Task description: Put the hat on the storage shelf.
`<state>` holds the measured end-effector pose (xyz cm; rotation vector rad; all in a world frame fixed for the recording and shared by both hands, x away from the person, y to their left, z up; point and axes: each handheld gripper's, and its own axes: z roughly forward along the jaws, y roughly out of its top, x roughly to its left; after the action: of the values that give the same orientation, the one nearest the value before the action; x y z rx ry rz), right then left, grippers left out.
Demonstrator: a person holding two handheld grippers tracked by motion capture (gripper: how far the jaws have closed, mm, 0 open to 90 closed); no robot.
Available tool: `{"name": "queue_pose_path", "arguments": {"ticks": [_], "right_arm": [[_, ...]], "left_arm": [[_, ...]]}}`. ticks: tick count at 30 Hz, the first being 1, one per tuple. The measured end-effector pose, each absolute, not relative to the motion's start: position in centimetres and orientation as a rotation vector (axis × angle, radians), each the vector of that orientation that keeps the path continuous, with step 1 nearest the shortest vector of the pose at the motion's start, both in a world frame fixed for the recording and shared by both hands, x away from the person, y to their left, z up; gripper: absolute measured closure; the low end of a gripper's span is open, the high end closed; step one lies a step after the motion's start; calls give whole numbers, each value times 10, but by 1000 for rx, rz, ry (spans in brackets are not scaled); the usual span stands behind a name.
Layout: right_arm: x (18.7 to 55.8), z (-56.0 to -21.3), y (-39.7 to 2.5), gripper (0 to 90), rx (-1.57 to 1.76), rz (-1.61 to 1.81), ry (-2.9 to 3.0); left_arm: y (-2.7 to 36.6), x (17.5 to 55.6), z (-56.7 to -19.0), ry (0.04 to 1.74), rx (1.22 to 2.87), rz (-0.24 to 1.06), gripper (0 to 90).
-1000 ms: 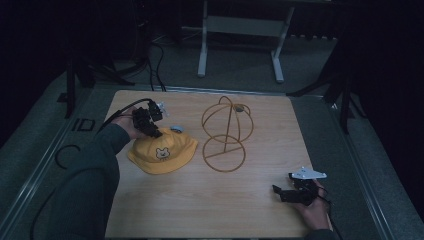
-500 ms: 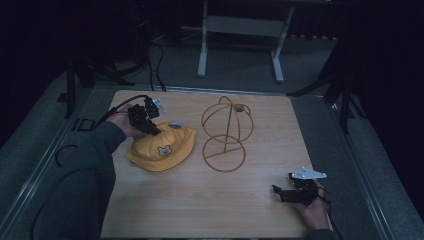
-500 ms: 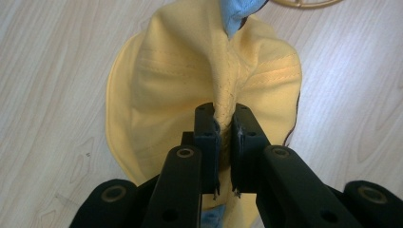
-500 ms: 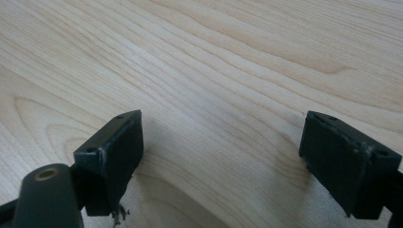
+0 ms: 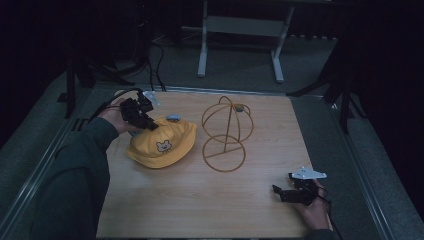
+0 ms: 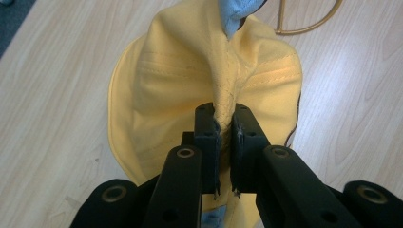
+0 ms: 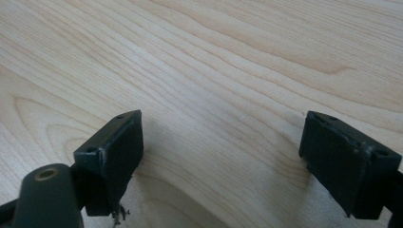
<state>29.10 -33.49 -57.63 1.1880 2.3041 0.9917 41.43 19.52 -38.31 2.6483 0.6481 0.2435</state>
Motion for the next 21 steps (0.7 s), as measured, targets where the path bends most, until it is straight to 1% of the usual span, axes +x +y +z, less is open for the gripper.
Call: {"name": "queue_pose_path", "arguments": {"ticks": [13,21], "right_arm": [[291,-576,-335,146,1187,992,2304],[291,-576,-335,147,1189,993,2303]], "left_arm": [[194,405,-370,598,2624,271,832],[197,401,-353,581,2601,309,833]]}}
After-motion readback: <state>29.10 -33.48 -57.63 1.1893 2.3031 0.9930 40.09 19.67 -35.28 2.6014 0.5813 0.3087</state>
